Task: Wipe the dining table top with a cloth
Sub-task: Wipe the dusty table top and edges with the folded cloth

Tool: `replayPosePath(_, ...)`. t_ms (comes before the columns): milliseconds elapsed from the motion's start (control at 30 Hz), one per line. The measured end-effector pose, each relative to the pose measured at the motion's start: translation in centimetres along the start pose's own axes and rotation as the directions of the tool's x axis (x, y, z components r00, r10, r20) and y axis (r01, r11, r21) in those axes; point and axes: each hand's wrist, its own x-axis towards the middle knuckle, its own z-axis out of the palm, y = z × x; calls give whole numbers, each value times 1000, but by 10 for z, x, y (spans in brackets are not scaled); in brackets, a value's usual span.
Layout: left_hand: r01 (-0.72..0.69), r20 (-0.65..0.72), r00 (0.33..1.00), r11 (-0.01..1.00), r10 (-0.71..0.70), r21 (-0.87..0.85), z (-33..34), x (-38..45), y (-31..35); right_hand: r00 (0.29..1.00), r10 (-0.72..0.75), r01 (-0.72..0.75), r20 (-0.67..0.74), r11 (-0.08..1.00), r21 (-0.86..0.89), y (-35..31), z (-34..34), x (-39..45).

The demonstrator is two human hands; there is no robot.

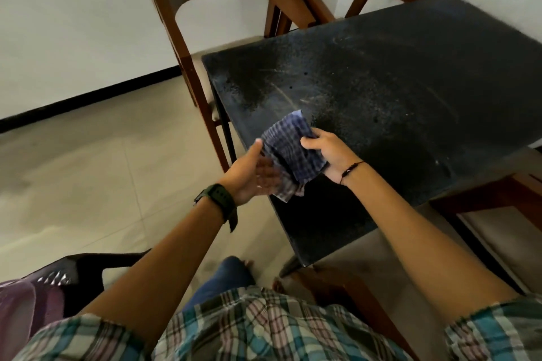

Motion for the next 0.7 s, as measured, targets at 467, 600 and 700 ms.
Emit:
replayPosePath(467,-53,90,993,979,72,-198,21,16,46,803,-396,483,445,-6,-876,-39,-21,-59)
replayPosePath(600,-260,-394,834,905,387,338,-1,26,7,882,-105,419,460,-271,-867,36,-36,-62)
replayPosePath(700,-354,-243,820,792,519,498,-6,22,-4,936,-148,316,318,-38,-948,72,-40,-82)
